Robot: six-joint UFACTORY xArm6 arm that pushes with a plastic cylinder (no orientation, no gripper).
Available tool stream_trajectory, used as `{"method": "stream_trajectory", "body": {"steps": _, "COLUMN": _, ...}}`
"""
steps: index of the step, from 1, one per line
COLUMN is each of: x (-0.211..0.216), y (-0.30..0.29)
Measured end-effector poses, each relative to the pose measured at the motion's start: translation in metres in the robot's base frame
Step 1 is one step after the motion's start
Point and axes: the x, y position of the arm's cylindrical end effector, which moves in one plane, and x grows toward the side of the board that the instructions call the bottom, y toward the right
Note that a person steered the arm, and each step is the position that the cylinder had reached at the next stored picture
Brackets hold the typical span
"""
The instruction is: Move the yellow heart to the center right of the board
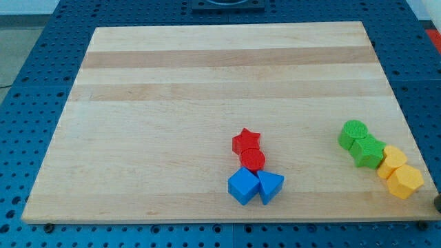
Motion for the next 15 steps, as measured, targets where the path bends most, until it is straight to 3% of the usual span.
{"method": "stream_trajectory", "body": {"steps": 7, "x": -0.052, "y": -0.05}}
{"method": "stream_trajectory", "body": {"steps": 10, "x": -0.133, "y": -0.073}}
{"method": "stream_trajectory", "body": {"steps": 11, "x": -0.118, "y": -0.092}}
{"method": "stream_trajectory", "body": {"steps": 13, "x": -0.09, "y": 0.015}}
{"method": "stream_trajectory", "body": {"steps": 14, "x": -0.126, "y": 0.033}}
{"method": "stream_trajectory", "body": {"steps": 15, "x": -0.134, "y": -0.014}}
